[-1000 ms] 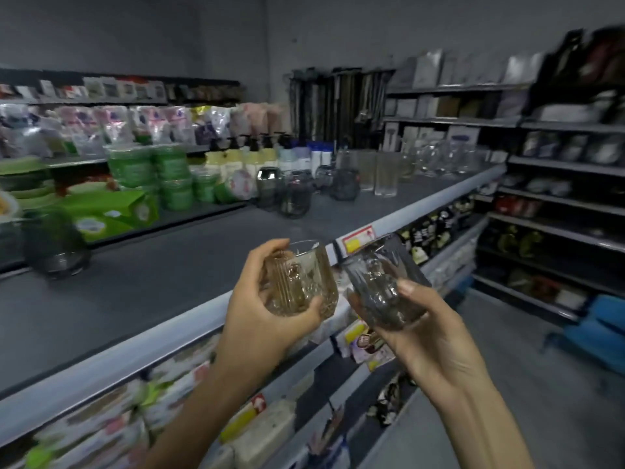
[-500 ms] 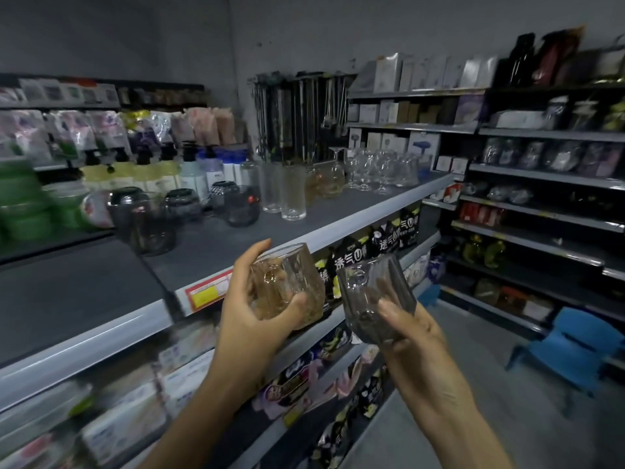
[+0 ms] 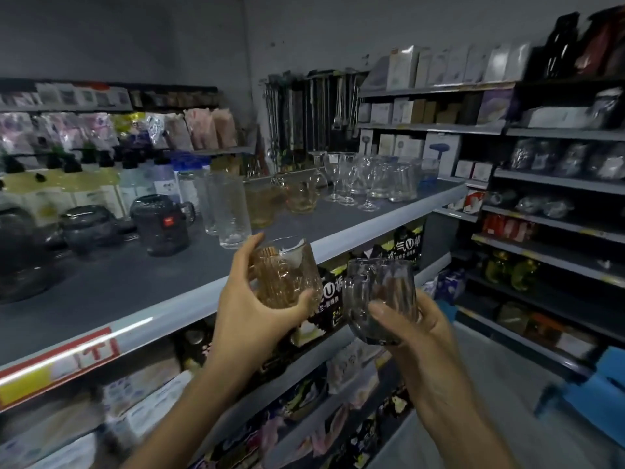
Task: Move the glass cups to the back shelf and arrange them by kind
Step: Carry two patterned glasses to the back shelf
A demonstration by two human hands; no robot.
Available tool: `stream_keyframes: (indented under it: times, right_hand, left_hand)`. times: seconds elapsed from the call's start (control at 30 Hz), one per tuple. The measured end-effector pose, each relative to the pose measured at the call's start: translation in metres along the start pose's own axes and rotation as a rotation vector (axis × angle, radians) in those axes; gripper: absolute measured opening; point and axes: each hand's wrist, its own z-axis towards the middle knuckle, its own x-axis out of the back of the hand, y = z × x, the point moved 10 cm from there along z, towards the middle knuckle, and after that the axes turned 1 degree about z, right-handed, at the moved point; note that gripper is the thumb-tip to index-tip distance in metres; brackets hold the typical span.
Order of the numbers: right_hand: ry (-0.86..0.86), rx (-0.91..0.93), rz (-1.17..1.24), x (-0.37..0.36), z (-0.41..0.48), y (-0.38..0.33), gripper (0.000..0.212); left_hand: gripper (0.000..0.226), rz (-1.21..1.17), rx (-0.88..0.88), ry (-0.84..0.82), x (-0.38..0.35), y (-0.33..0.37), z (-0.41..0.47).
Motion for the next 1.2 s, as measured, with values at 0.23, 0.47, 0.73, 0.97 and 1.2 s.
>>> stream_keyframes:
  times: [0.23,0.47,0.73,0.97,1.2]
  right_hand:
    - [-0.102,0.021,-0.118,0.013,0.108,-0.016,0.09]
    - [-0.229,0.045,-0.158,0.009,0.188,-0.027,0.081]
    - [-0.318,0.049,-0.184,0.019,0.269,-0.039,0.065]
    - [-0.42,0.037,-0.161,0.031,0.316,-0.035,0.059]
    - [-0.47,0.019,-0.163,0.037,0.34,-0.028,0.063]
  left_hand:
    - [0.098,0.168,0.001,0.179,-0.049,-0.009,0.071]
    - [0.085,0.206,0.022,0.291,-0.08,-0.014,0.131]
    - [0.08,0.312,0.079,0.333,-0.134,-0.027,0.205]
    - [0.075,0.546,0.162,0.337,-0.163,-0.036,0.241]
    - [0.075,0.693,0.198,0.307,-0.173,-0.043,0.25]
